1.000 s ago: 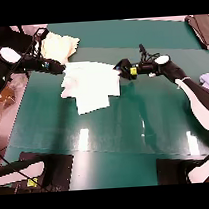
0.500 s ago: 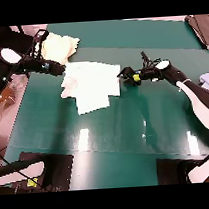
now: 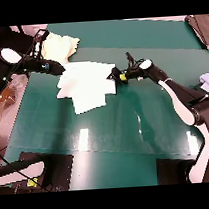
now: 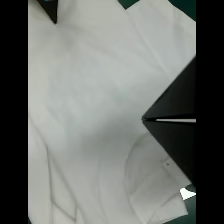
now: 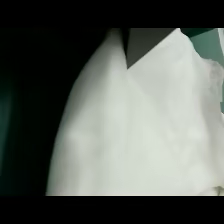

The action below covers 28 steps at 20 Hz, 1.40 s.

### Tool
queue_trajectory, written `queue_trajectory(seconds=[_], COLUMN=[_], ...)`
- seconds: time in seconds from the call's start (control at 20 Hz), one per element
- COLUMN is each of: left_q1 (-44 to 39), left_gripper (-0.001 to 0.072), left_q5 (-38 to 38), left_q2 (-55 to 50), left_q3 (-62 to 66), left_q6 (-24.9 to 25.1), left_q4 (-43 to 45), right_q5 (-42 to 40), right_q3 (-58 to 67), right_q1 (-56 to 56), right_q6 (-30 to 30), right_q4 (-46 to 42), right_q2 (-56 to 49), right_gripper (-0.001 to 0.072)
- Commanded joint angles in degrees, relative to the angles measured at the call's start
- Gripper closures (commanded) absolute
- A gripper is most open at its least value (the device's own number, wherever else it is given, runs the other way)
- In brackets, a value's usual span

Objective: Fold the shirts.

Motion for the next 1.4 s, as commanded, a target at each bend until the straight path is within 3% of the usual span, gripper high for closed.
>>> queue_trajectory(seconds=[0.0,0.15,0.4,0.55,0.8,0.9,1.05,1.2,1.35], left_q1=[0.1,0.1,0.1,0.1,0.1,0.1,0.1,0.1,0.1], left_gripper=[0.0684,0.0684,0.0683,0.0683,0.0683,0.0683,0.0683,0.0683,0.0683], left_q5=[0.0,0.0,-0.5,-1.5,-3.1,-3.0,-3.1,-3.0,-2.6], left_q2=[0.0,0.2,0.2,0.2,0.2,0.2,0.2,0.2,0.2], left_q3=[0.0,0.0,0.0,0.0,2.1,3.5,5.5,7.9,10.2], left_q6=[-0.2,-1.1,-1.6,-1.6,-1.6,-1.6,-1.6,-1.6,-1.6], left_q4=[0.0,0.0,-1.3,-3.7,-4.5,-4.6,-4.7,-5.2,-6.0], right_q5=[0.5,1.6,-0.2,-1.4,4.0,8.9,21.0,34.6,45.3], right_q3=[8.4,13.0,6.0,3.8,3.9,3.9,3.9,3.9,3.9], right_q1=[0.5,-2.8,-14.8,-24.7,-42.1,-49.1,-59.8,-68.7,-75.1], right_q6=[1.4,2.9,8.3,15.5,31.6,36.4,38.7,38.3,33.6], right_q4=[0.7,0.8,0.5,-1.4,-14.2,-19.7,-25.6,-34.1,-42.9], right_q2=[-1.8,1.9,17.0,25.4,36.5,40.2,44.1,46.1,46.4], right_gripper=[0.0693,0.0695,0.0695,0.0695,0.0695,0.0696,0.0695,0.0695,0.0695])
